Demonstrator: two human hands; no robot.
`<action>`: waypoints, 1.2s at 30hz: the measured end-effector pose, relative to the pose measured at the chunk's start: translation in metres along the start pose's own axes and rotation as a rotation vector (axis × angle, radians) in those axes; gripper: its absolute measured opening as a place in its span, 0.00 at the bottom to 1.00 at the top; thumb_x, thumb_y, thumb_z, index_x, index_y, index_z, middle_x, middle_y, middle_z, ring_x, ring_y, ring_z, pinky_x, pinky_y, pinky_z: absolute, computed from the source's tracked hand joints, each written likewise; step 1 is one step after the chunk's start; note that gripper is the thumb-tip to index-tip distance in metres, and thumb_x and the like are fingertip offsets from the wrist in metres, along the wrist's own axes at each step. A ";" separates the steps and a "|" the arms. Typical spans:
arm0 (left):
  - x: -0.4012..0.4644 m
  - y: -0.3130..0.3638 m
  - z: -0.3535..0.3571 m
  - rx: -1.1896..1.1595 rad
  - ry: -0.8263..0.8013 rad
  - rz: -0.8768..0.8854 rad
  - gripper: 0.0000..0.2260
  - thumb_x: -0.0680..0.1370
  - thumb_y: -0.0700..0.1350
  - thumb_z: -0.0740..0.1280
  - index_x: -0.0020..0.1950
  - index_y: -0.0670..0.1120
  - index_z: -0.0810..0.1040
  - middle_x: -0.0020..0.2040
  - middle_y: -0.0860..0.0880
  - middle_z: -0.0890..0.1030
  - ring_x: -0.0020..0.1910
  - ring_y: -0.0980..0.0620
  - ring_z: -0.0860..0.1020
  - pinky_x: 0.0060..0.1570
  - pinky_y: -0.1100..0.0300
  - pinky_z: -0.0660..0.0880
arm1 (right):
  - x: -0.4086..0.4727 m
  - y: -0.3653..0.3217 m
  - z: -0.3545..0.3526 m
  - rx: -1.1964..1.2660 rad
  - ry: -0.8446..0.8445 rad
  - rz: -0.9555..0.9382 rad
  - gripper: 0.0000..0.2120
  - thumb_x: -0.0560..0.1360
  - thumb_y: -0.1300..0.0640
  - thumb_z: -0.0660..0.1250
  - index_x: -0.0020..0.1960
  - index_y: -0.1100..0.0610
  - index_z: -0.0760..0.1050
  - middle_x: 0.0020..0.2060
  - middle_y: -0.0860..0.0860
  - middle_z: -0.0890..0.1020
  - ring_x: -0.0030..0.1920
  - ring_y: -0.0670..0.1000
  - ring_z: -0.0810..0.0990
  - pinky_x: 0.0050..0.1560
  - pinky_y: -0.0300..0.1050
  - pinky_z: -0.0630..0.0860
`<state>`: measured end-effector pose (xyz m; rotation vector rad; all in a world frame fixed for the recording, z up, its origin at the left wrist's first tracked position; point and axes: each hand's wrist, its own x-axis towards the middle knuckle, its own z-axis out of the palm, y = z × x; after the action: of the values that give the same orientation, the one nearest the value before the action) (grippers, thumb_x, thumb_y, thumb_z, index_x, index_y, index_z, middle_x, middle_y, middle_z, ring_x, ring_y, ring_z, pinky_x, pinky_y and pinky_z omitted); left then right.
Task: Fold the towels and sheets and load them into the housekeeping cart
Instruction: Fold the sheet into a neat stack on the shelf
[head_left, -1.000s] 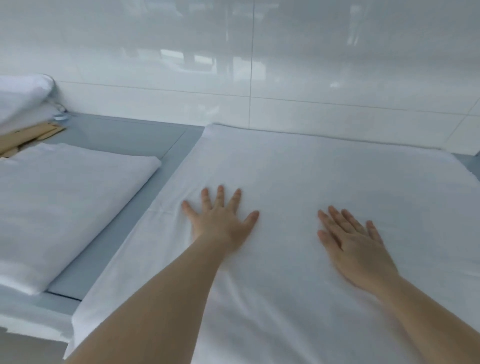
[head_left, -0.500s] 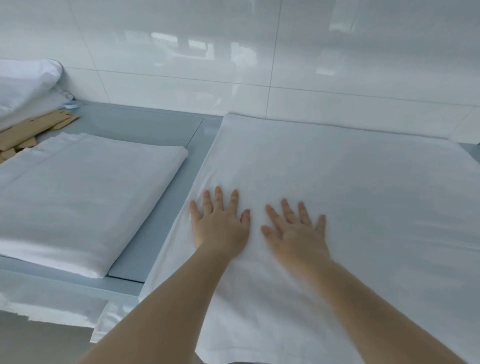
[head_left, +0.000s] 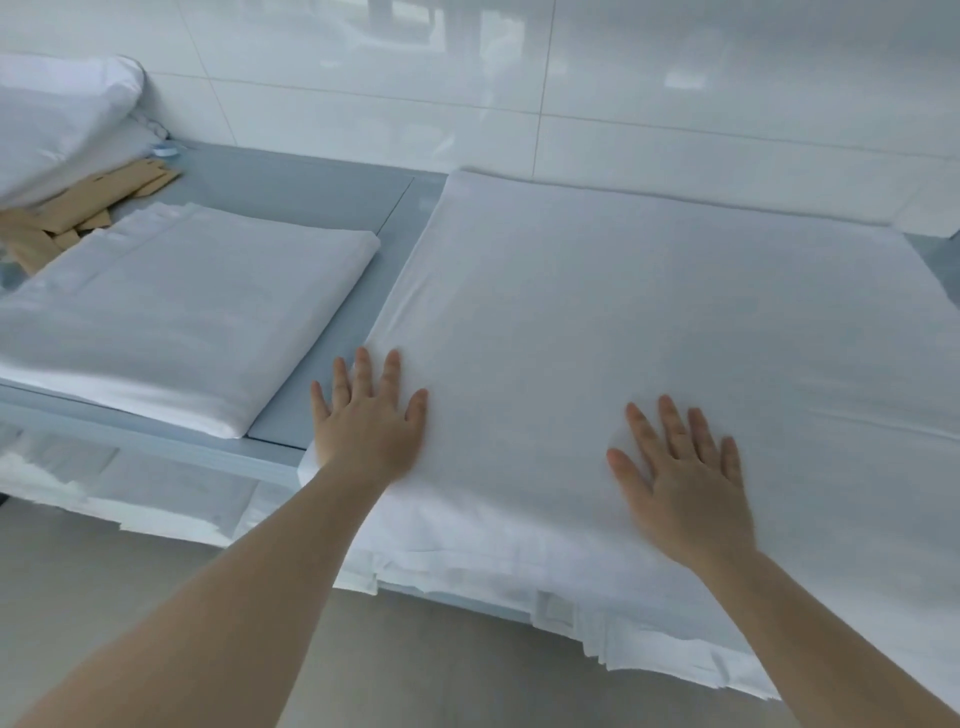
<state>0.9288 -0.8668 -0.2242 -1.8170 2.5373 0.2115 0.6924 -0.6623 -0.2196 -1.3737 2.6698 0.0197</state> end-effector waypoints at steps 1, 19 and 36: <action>-0.006 0.008 0.000 0.001 -0.001 -0.004 0.29 0.79 0.63 0.40 0.78 0.56 0.39 0.80 0.48 0.41 0.78 0.45 0.39 0.74 0.42 0.38 | -0.006 0.013 -0.002 0.002 -0.003 0.033 0.34 0.69 0.31 0.26 0.74 0.38 0.31 0.77 0.46 0.38 0.77 0.51 0.37 0.75 0.55 0.37; -0.092 0.228 0.041 0.078 0.009 0.463 0.33 0.69 0.72 0.31 0.72 0.64 0.29 0.78 0.50 0.36 0.76 0.42 0.33 0.68 0.32 0.36 | 0.079 0.220 -0.021 0.017 0.014 0.167 0.29 0.77 0.33 0.38 0.76 0.39 0.41 0.78 0.43 0.43 0.77 0.49 0.42 0.75 0.59 0.40; -0.100 0.219 0.038 -0.027 0.034 0.539 0.24 0.80 0.60 0.40 0.77 0.63 0.44 0.80 0.55 0.45 0.78 0.48 0.40 0.71 0.35 0.38 | -0.029 0.070 0.004 0.057 0.045 -0.076 0.25 0.80 0.40 0.38 0.76 0.39 0.42 0.78 0.43 0.44 0.77 0.51 0.39 0.72 0.65 0.36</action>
<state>0.7518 -0.6994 -0.2303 -1.1078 3.0016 0.2182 0.6530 -0.5975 -0.2237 -1.4740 2.6300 -0.0957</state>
